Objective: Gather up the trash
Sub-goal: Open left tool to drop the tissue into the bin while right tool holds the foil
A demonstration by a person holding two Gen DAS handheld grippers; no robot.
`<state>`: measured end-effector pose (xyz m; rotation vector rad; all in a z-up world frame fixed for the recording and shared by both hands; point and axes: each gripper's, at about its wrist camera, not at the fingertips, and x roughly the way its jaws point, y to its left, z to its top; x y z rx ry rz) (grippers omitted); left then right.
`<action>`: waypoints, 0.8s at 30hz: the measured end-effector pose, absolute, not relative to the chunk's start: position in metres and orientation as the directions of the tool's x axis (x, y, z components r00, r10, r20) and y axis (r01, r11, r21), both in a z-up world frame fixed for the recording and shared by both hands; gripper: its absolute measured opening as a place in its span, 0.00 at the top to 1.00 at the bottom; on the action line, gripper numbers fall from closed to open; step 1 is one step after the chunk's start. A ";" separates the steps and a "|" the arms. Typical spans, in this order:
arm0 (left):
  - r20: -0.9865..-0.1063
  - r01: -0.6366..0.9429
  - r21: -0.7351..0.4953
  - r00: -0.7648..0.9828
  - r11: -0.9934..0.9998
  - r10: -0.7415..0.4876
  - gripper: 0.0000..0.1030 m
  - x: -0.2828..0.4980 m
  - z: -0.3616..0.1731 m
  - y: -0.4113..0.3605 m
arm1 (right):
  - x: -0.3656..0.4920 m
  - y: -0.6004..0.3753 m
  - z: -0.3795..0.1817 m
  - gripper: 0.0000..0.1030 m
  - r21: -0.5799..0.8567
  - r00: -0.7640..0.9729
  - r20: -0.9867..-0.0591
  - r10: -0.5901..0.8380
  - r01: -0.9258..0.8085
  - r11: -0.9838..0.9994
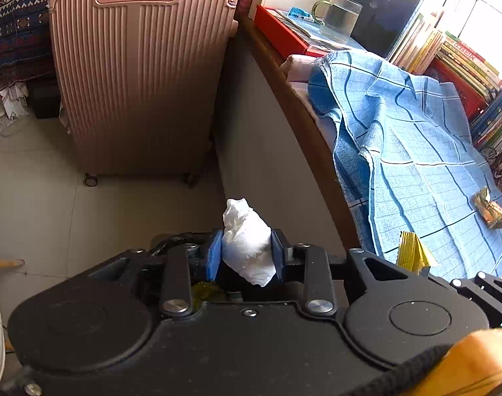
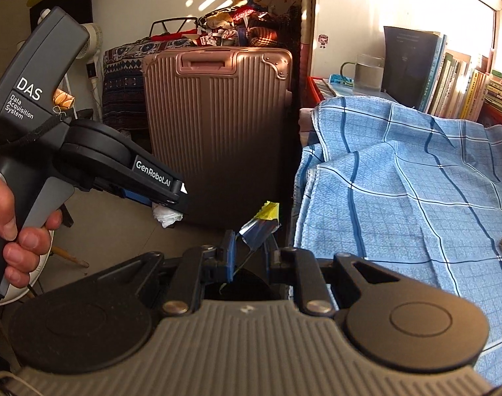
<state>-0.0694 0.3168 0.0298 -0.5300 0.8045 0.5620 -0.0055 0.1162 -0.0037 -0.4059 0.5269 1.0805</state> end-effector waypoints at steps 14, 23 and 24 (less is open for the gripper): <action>-0.788 -0.649 -0.231 0.562 0.725 0.253 0.54 -0.067 0.027 0.327 | -0.004 0.131 -0.008 0.78 -0.037 0.355 -0.608 0.710 -0.906 0.421; -0.792 -0.679 -0.224 0.545 0.699 0.275 0.53 -0.079 0.026 0.336 | -0.009 0.142 -0.013 0.77 -0.034 0.327 -0.618 0.715 -0.920 0.391; -0.793 -0.683 -0.221 0.541 0.696 0.279 0.53 -0.081 0.025 0.338 | -0.009 0.144 -0.013 0.76 -0.034 0.325 -0.619 0.715 -0.921 0.388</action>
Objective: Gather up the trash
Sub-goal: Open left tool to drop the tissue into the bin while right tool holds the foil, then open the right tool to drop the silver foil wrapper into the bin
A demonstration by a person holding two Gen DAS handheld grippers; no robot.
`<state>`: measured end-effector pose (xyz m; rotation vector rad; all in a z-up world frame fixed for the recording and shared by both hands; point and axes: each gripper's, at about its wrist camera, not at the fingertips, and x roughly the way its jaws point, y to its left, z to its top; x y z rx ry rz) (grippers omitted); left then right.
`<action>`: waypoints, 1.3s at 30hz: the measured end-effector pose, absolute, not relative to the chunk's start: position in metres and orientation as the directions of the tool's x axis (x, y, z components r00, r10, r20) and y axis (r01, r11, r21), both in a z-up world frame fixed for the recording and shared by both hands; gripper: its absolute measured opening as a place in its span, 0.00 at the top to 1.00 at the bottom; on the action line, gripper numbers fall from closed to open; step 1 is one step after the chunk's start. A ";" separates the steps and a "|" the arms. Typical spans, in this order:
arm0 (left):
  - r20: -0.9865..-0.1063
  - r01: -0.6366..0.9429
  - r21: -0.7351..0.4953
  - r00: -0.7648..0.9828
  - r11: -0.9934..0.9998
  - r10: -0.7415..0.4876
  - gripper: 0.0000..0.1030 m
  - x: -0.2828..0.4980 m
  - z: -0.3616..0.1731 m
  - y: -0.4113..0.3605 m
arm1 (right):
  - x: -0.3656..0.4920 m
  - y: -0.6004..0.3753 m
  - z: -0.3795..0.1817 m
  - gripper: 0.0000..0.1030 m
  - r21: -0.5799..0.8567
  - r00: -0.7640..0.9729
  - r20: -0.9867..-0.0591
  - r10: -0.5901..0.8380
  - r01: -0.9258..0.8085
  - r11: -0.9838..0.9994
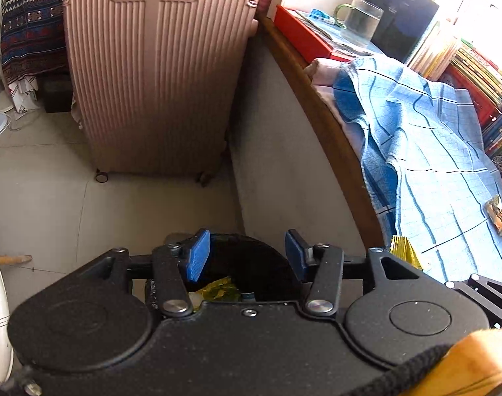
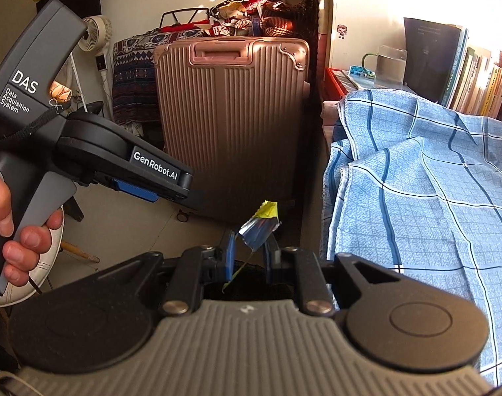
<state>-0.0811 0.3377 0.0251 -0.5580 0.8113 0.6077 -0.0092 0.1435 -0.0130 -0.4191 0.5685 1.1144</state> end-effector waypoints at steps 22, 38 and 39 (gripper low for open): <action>-0.804 -0.707 -0.213 0.519 0.674 0.291 0.52 -0.088 0.024 0.345 | -0.012 0.152 -0.012 0.37 -0.068 0.349 -0.608 0.713 -0.918 0.391; -0.782 -0.598 -0.215 0.580 0.772 0.231 0.51 -0.041 0.037 0.320 | 0.001 0.119 -0.001 0.30 -0.104 0.470 -0.577 0.669 -0.854 0.510; -0.778 -0.579 -0.217 0.589 0.786 0.219 0.51 -0.034 0.039 0.317 | 0.003 0.116 0.000 0.30 -0.111 0.481 -0.574 0.662 -0.847 0.520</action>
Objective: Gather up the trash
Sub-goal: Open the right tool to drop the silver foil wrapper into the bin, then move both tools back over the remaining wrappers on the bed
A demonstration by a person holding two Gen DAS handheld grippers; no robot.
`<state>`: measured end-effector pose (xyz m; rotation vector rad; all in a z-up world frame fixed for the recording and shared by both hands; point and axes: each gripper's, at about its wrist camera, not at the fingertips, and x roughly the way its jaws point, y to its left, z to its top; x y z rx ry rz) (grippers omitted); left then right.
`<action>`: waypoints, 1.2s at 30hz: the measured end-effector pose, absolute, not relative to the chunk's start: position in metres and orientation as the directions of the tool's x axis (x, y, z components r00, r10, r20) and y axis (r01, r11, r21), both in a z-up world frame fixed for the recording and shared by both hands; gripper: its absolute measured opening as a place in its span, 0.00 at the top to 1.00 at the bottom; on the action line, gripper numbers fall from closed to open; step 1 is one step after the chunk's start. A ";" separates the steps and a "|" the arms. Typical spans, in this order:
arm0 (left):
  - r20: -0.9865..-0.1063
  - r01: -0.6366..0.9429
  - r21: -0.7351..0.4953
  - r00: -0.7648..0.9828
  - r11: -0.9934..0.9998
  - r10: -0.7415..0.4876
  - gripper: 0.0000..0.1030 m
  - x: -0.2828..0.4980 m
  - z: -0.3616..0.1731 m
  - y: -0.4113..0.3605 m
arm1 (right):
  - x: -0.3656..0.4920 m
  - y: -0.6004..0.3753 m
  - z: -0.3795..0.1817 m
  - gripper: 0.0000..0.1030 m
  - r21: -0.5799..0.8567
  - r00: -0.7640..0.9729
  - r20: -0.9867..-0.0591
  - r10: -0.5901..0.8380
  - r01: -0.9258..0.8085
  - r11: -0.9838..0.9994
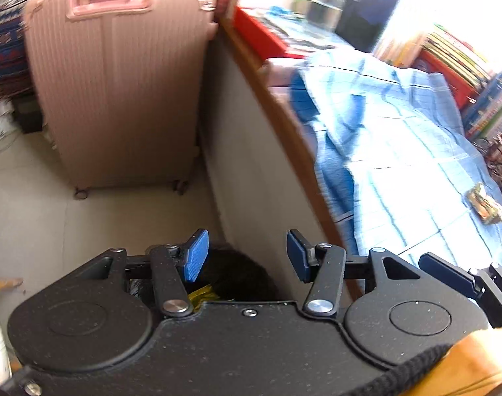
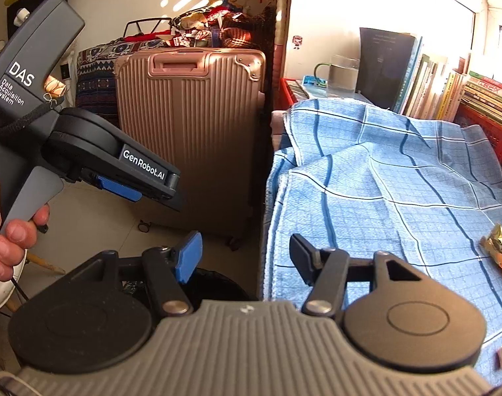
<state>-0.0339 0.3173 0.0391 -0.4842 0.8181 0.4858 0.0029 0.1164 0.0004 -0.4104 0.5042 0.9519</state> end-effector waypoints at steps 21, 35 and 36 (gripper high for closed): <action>-0.749 -0.055 -0.194 0.653 0.980 -0.112 0.49 0.111 0.057 0.179 | 0.057 -0.001 0.009 0.26 -0.083 0.766 -0.560 0.316 -0.431 0.899; -0.758 0.230 -0.217 0.573 0.949 -0.312 0.46 0.169 0.053 0.083 | 0.069 -0.077 0.007 0.26 -0.099 0.811 -0.583 0.044 -0.125 0.987; -0.757 0.254 -0.215 0.566 0.943 -0.325 0.46 0.172 0.052 0.075 | 0.069 -0.083 0.007 0.26 -0.099 0.810 -0.586 0.023 -0.100 0.990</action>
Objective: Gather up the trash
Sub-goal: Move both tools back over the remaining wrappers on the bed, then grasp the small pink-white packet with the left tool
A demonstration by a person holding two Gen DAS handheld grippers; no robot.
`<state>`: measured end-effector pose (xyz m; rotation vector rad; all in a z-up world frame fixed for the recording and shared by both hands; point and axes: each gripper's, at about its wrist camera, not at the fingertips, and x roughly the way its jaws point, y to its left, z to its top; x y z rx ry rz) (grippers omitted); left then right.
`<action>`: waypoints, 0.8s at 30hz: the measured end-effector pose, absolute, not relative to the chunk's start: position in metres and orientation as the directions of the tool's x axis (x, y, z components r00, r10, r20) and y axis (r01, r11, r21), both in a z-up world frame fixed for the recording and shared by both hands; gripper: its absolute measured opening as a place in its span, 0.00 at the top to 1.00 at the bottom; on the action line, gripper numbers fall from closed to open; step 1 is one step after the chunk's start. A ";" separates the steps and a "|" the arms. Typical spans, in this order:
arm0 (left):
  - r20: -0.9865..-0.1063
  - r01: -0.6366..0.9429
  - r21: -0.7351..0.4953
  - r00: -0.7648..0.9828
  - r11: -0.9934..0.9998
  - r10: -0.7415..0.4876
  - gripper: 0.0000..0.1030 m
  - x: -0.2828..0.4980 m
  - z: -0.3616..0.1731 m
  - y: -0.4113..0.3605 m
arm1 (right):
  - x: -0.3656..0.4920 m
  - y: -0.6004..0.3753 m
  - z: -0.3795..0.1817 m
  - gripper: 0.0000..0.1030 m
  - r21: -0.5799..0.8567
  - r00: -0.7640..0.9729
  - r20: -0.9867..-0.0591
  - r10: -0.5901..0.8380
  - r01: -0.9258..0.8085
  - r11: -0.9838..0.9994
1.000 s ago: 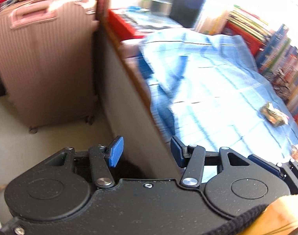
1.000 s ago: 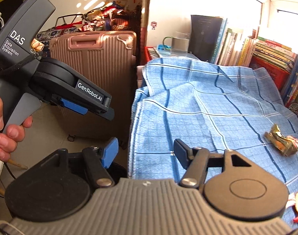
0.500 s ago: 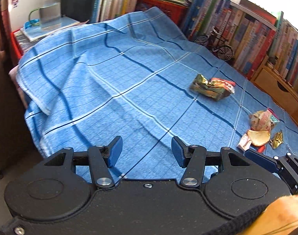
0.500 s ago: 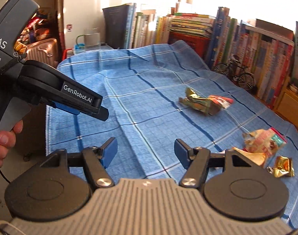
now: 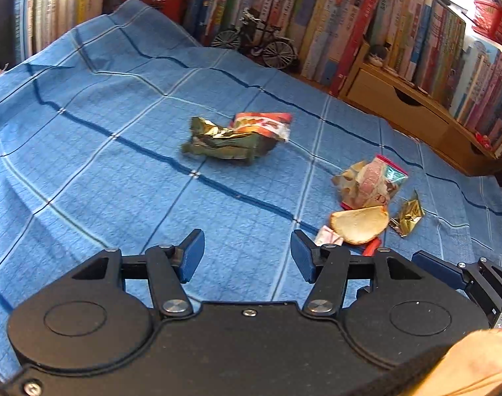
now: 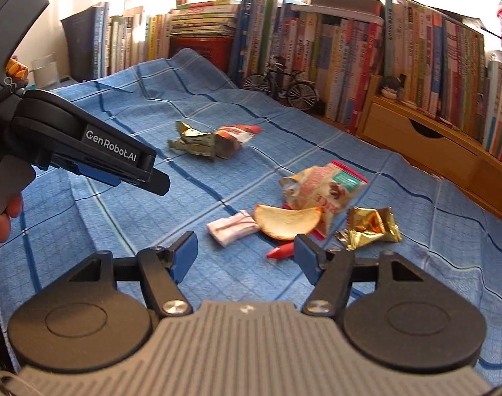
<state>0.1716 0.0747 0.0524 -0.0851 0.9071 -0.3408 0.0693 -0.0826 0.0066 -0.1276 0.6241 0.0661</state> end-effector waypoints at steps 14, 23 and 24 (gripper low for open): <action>-0.804 0.446 -0.201 0.433 0.872 -0.407 0.46 0.186 0.026 0.006 | 0.075 -0.122 0.001 0.26 -0.148 0.765 -0.634 -0.114 0.025 0.989; -0.791 0.457 -0.198 0.448 0.867 -0.417 0.79 0.194 0.023 0.006 | 0.085 -0.126 -0.003 0.26 -0.139 0.759 -0.645 -0.091 0.000 0.990; -0.789 0.452 -0.191 0.457 0.872 -0.410 0.79 0.194 0.024 0.008 | 0.086 -0.125 -0.003 0.26 -0.134 0.758 -0.647 -0.082 -0.007 0.991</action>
